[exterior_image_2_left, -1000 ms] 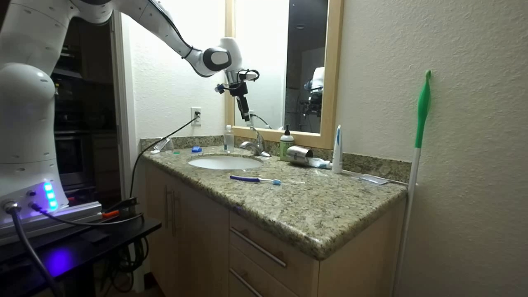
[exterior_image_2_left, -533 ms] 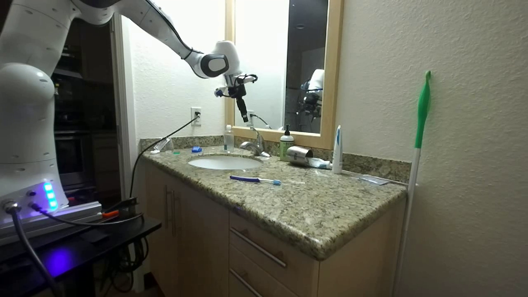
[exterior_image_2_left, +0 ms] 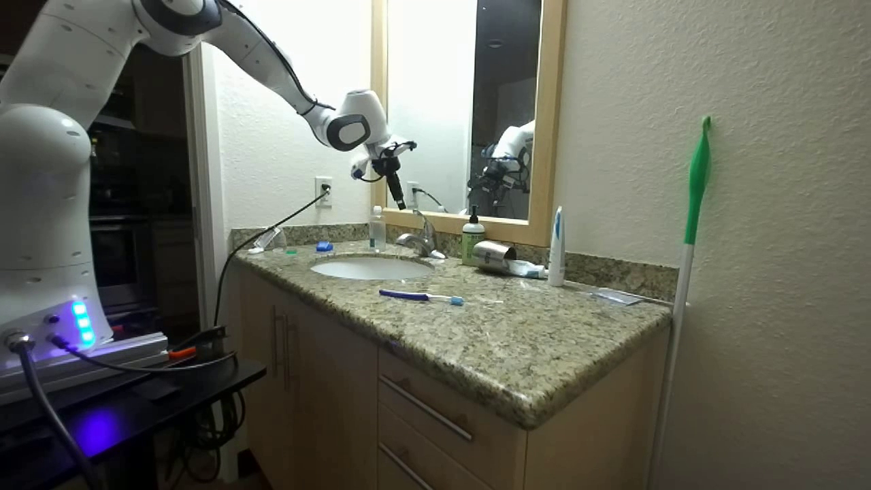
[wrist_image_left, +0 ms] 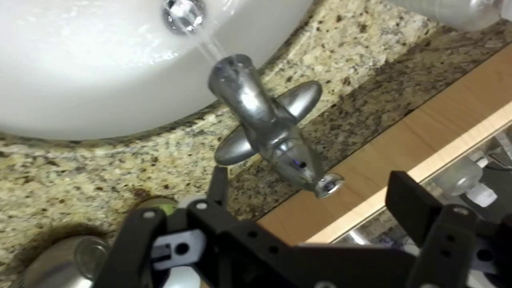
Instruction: Open the faucet, take the toothbrush and put it on the table, pick it and put it back in the cup, then close the faucet
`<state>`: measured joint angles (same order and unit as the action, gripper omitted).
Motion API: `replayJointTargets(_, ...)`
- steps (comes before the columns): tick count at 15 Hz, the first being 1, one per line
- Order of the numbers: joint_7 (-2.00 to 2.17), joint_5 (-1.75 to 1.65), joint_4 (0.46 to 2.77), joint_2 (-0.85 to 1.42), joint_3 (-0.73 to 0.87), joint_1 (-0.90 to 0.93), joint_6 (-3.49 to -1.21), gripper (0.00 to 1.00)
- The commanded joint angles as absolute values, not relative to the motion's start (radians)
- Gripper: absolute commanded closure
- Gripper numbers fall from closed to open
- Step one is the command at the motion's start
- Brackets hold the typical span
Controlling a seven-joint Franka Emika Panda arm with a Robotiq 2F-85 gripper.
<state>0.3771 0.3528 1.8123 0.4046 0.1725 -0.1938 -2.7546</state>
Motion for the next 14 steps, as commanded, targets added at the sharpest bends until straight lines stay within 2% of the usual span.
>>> replayJointTargets(1,0.487,0.368,1.703,0.533,0.181,-0.159,-2.912,0.0)
replayJointTargets(5,0.508,0.363,1.716,0.538,0.187,-0.148,-2.93,0.0)
replayJointTargets(10,0.693,0.223,1.656,0.597,0.421,-0.037,-2.811,0.0)
replayJointTargets(11,0.643,0.242,1.698,0.567,0.342,-0.084,-2.881,0.0)
replayJointTargets(14,0.681,0.212,1.682,0.576,0.385,-0.07,-2.843,0.0)
